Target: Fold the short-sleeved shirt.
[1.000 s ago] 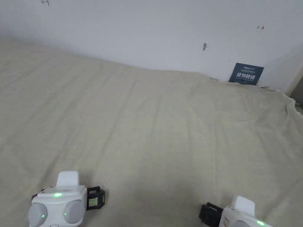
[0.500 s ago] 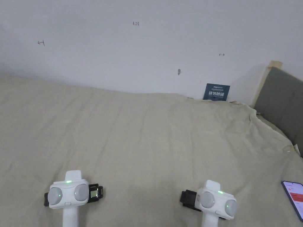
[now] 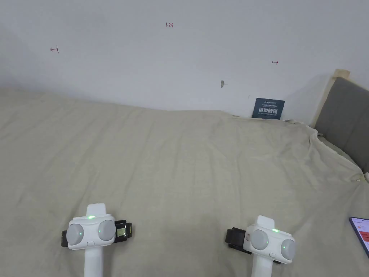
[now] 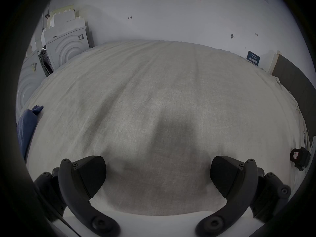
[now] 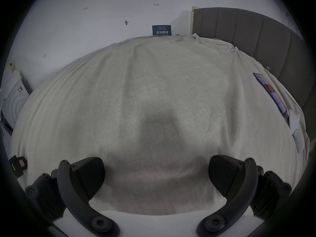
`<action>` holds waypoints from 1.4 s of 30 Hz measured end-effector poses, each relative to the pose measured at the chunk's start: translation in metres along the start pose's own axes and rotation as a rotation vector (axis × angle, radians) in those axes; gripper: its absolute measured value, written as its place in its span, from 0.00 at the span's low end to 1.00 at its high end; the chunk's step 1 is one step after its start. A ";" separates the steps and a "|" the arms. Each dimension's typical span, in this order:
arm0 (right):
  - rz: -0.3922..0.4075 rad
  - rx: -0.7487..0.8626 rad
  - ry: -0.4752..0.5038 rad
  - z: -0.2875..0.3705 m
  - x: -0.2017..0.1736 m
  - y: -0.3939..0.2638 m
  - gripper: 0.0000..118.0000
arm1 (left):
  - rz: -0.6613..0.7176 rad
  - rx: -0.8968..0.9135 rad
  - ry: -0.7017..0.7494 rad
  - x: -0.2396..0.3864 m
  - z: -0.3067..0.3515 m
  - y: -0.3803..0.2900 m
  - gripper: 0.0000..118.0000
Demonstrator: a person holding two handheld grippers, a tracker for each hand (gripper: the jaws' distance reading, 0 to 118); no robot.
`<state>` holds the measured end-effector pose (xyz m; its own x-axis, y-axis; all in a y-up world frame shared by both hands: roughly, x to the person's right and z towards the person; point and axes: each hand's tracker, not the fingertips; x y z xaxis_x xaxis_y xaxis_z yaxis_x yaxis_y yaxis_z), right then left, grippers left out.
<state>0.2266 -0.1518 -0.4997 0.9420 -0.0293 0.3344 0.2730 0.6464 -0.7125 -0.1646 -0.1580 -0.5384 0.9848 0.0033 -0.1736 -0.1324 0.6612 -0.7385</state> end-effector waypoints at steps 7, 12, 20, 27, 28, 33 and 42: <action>0.000 0.000 0.000 -0.010 0.001 0.001 1.00 | 0.000 -0.001 0.000 0.000 0.000 0.000 1.00; 0.000 0.001 0.000 -0.014 0.001 0.002 1.00 | 0.000 -0.001 0.000 0.000 0.000 0.000 1.00; 0.000 0.001 0.000 -0.020 0.001 0.002 1.00 | 0.000 0.000 0.000 -0.001 0.000 0.000 1.00; -0.001 0.001 0.001 -0.008 0.002 -0.003 1.00 | 0.000 0.000 0.000 -0.001 0.000 0.000 1.00; -0.001 0.001 0.001 -0.008 0.002 -0.003 1.00 | 0.000 0.000 0.000 -0.001 0.000 0.000 1.00; -0.001 0.001 0.001 -0.007 0.001 -0.003 1.00 | 0.000 0.000 0.000 0.000 -0.001 0.000 1.00; 0.000 0.001 0.001 -0.001 0.000 -0.004 1.00 | 0.000 -0.001 0.000 0.000 0.000 0.000 1.00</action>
<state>0.2263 -0.1550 -0.4978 0.9420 -0.0301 0.3343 0.2732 0.6471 -0.7117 -0.1647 -0.1585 -0.5385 0.9847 0.0033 -0.1741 -0.1329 0.6603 -0.7392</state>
